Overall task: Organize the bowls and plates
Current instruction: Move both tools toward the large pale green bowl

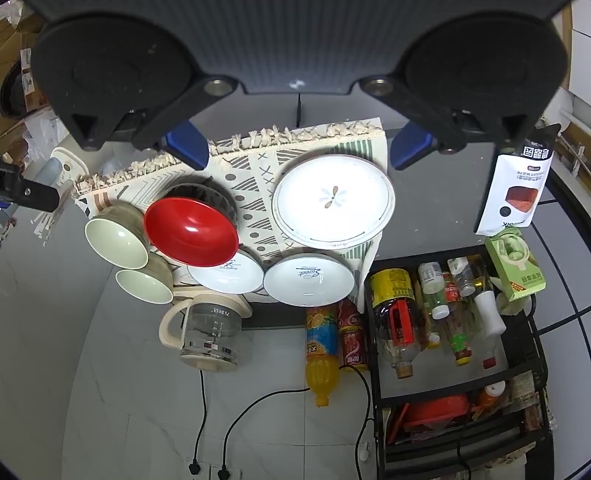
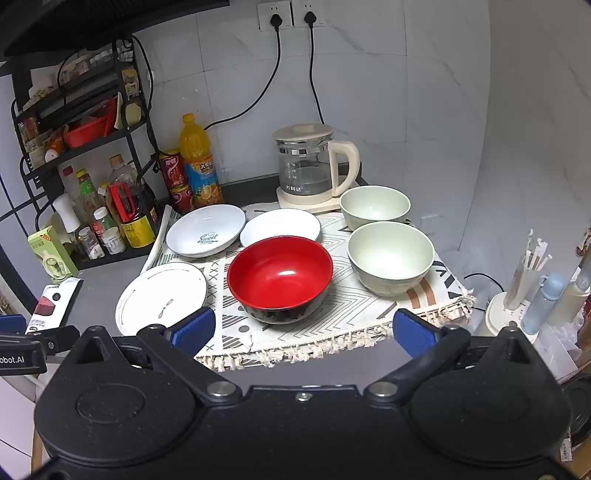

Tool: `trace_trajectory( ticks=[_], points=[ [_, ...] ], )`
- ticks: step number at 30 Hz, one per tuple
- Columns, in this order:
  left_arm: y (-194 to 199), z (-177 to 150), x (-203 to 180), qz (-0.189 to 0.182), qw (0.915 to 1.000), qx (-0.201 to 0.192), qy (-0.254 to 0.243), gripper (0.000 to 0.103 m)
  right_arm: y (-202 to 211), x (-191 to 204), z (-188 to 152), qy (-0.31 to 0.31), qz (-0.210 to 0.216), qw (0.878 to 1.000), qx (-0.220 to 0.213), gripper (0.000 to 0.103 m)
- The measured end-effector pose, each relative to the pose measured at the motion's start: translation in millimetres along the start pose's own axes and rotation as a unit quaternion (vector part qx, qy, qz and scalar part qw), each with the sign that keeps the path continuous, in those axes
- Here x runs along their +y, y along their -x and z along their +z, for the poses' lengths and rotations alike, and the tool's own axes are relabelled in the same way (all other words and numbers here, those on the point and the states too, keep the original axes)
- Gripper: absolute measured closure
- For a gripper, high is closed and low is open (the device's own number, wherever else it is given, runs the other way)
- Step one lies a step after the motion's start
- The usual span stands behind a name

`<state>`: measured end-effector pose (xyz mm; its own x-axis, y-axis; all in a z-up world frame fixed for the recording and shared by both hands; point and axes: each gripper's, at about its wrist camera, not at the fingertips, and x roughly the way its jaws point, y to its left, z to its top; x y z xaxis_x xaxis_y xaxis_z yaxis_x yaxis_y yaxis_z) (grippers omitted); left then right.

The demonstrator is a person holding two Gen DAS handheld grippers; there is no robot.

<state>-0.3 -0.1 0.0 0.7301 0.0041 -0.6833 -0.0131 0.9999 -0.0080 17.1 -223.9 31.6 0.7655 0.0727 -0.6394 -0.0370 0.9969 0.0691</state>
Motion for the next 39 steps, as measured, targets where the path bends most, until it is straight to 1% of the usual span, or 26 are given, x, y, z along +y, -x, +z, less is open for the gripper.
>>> trace_trajectory(
  ticks=[9,11,21,39],
  points=[
    [-0.2,-2.5,-0.1,-0.003,1.0,-0.003,-0.002,0.0,-1.3,3.4,-3.6,0.001,0.002,1.0,0.003,0.0],
    [-1.2,0.1,-0.9,-0.003,1.0,0.002,-0.002,0.0,-0.7,-6.9,2.1,-0.007,0.0,1.0,0.004,0.0],
    [-1.5,4.7,-10.8,-0.003,1.0,0.003,-0.005,0.0,-1.9,-8.3,1.4,-0.008,-0.004,1.0,0.004,0.0],
    [-0.4,3.3,-13.4,-0.002,1.0,0.003,0.001,0.0,-0.9,-9.6,0.2,0.005,0.01,1.0,0.008,0.0]
  ],
)
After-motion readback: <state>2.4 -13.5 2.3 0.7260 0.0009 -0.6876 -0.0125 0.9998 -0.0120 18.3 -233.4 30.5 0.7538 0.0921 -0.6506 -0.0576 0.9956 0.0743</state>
